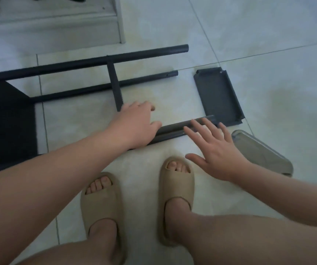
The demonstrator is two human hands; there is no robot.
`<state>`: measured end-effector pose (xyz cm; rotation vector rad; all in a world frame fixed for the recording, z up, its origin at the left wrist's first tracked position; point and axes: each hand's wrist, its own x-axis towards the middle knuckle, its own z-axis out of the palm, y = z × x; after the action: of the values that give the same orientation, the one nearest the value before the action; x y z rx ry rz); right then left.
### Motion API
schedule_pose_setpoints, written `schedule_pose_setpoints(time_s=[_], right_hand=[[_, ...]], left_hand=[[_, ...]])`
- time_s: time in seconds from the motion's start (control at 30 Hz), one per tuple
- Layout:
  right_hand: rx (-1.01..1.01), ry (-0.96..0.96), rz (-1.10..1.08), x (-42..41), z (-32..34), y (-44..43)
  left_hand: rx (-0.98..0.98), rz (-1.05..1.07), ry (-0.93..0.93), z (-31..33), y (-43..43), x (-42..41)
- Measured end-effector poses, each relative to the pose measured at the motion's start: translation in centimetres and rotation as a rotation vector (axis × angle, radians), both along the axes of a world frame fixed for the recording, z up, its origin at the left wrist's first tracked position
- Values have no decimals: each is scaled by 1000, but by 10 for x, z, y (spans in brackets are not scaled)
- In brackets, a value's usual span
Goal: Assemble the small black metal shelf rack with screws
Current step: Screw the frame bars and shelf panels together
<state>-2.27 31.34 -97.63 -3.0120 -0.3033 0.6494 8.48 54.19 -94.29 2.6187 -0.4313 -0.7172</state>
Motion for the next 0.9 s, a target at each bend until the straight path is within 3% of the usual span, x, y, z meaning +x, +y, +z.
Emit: schedule_pose_setpoints(time_s=[0.17,0.3,0.5,0.77,0.9], right_hand=[[-73,48,-161,-38,0,-73],[-93,81,-252,-70,-15,-120],[12,52,-408,-103,-53,-161],[141,241,-534,-78,-114,-181],[222,214,-507,-53,-131,-167]], left_hand=[[107,-400,28,8,-58,-21],[98,-544,133,-7,-120,-29],[5,-395,457,-65,-203,-52],[-140,-185,517,-111,-215,-64],[-223,-82,617,-115,-213,-62]])
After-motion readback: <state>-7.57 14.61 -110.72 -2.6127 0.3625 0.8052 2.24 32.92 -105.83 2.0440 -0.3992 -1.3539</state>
